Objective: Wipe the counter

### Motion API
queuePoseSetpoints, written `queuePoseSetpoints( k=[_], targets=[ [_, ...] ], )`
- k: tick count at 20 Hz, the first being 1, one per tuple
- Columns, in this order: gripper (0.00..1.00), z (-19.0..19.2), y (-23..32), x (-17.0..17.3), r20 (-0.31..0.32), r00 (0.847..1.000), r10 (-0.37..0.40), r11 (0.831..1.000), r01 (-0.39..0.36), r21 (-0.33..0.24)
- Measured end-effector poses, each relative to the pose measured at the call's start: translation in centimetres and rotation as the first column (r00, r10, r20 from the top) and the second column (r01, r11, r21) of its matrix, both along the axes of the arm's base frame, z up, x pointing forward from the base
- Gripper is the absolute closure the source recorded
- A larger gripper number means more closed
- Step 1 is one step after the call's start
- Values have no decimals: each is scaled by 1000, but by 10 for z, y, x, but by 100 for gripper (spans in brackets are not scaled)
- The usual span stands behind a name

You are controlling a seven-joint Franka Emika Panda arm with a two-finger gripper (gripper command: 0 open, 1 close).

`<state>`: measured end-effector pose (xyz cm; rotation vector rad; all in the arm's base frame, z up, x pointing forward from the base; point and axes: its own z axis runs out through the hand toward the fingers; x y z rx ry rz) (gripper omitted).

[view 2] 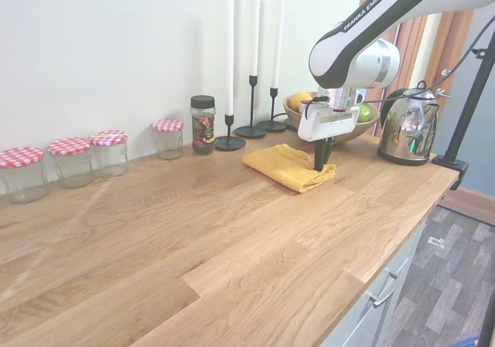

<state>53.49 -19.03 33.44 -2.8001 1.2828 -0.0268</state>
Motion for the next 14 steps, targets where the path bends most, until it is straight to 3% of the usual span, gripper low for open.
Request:
queuePoseSetpoints(
  k=[7,14],
  targets=[
    [100,0,73,21,-12,999,32,999,-32,-23],
    [100,1,184,33,-17,998,67,996,-68,-53]
  ],
)
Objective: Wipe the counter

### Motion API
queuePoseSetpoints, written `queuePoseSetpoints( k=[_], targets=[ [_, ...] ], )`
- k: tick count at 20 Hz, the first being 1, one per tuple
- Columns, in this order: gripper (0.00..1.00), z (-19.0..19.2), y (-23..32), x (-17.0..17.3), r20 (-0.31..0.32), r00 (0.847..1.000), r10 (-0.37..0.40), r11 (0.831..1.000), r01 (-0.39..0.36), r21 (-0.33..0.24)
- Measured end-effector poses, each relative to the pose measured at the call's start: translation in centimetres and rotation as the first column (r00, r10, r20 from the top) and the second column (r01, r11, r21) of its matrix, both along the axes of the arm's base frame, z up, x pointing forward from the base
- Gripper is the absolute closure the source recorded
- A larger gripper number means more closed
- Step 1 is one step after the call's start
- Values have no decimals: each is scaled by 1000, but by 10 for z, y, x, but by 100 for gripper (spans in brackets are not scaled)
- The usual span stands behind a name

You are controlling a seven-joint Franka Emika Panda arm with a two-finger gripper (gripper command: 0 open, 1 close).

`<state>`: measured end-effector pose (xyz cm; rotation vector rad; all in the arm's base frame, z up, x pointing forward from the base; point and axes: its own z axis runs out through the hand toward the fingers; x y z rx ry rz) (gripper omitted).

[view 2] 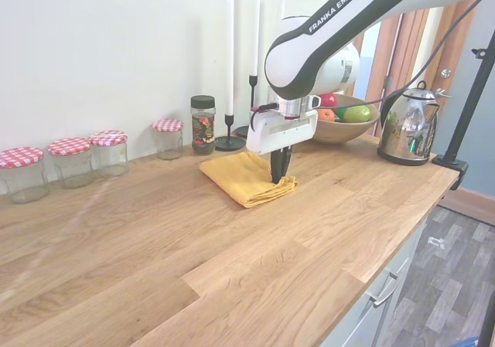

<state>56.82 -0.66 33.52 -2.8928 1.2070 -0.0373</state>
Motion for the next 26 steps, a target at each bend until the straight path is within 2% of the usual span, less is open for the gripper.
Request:
queuePoseSetpoints(
  k=[6,15,26],
  targets=[
    [100,4,98,-3,7,999,34,999,-34,-24],
    [100,1,190,13,3,997,72,997,-72,-37],
    [100,2,234,18,0,994,107,993,-107,-59]
  ],
)
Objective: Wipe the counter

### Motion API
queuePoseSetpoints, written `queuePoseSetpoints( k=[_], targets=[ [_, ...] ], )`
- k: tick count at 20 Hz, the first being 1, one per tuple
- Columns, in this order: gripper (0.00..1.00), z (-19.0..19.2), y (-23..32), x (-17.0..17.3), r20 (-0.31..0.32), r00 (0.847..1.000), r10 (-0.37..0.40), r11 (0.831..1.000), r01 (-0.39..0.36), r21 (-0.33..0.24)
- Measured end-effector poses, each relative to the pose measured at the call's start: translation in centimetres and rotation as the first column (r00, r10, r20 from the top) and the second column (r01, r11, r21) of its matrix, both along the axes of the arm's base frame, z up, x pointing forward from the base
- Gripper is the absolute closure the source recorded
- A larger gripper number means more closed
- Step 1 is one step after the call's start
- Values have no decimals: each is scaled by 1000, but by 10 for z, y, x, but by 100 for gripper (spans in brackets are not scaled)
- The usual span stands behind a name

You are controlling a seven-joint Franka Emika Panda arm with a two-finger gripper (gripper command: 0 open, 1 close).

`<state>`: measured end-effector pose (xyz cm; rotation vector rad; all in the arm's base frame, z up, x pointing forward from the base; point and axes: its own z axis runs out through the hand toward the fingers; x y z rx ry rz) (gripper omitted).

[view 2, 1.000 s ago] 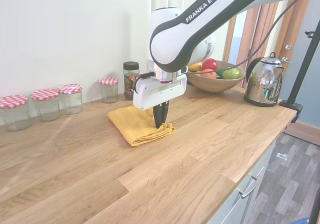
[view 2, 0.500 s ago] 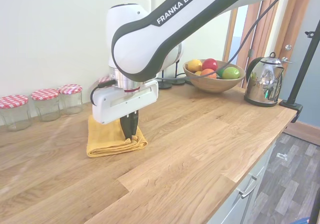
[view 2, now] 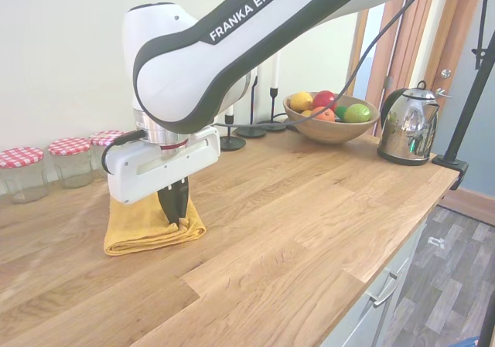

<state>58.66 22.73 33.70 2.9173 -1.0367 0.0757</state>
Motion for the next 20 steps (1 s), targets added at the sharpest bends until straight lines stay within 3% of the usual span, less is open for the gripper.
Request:
queuePoseSetpoints(
  k=[1,2,20],
  targets=[
    [100,0,4,-1,-1,1000,2,1000,-2,-1],
    [0,0,7,-2,-3,1000,4,1000,-4,-2],
    [0,4,5,-3,-16,1000,-3,1000,3,-10]
  ],
)
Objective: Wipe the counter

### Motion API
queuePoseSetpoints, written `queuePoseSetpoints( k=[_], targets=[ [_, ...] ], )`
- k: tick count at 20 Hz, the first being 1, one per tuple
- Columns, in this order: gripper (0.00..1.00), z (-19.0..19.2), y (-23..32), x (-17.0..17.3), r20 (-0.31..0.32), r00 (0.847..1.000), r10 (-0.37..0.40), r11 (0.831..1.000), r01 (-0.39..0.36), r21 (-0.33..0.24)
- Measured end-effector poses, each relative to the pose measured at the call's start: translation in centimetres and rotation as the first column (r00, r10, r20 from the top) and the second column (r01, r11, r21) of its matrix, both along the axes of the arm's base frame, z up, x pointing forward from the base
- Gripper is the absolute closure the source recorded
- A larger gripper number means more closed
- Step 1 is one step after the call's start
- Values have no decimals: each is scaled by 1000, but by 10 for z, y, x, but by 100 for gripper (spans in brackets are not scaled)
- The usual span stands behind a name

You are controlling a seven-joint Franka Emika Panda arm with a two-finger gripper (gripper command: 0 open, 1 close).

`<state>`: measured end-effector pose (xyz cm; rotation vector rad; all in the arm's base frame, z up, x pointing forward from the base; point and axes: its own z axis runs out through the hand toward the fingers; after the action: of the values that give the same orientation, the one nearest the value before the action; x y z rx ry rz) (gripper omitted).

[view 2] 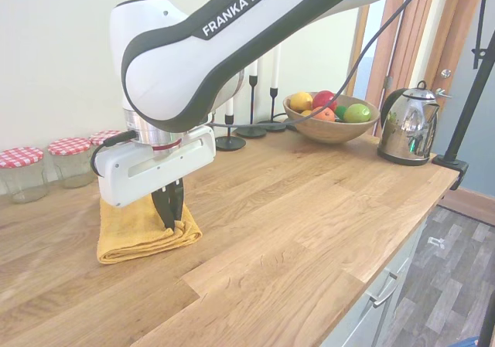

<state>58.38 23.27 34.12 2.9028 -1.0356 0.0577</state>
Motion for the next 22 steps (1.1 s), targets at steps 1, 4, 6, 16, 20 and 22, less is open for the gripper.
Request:
queuePoseSetpoints(
  k=[1,4,6,16,20,22],
  targets=[
    [0,0,0,0,0,1000,0,1000,0,0],
    [0,2,0,0,2,1000,0,1000,0,0],
    [0,2,0,0,3,1000,1,1000,-1,1],
    [0,24,0,-2,27,1000,0,1000,-1,6],
    [0,38,-1,-4,42,999,0,1000,0,8],
    [0,43,-1,-5,47,999,0,1000,0,9]
  ],
)
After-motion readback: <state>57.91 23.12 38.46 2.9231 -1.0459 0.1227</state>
